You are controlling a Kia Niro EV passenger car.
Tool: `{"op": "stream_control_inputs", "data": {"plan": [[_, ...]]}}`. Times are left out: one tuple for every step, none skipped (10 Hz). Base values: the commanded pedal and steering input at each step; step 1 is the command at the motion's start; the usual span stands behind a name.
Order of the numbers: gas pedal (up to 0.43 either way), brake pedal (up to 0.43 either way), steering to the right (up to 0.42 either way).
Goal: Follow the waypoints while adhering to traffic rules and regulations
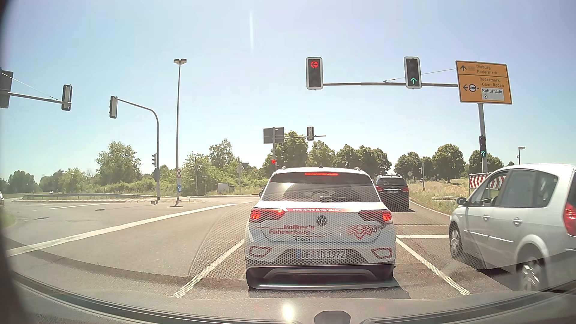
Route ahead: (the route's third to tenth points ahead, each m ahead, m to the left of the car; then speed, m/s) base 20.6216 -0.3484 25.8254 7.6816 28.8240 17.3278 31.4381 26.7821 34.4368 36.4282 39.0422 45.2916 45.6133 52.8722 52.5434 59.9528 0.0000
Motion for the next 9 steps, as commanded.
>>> {"op": "stream_control_inputs", "data": {"plan": [[0.000, 0.329, 0.029], [0.000, 0.329, 0.028], [0.000, 0.329, 0.028], [0.000, 0.329, 0.028], [0.000, 0.329, 0.029], [0.000, 0.329, 0.029], [0.000, 0.329, 0.028], [0.000, 0.323, 0.029], [0.000, 0.329, 0.029]]}}
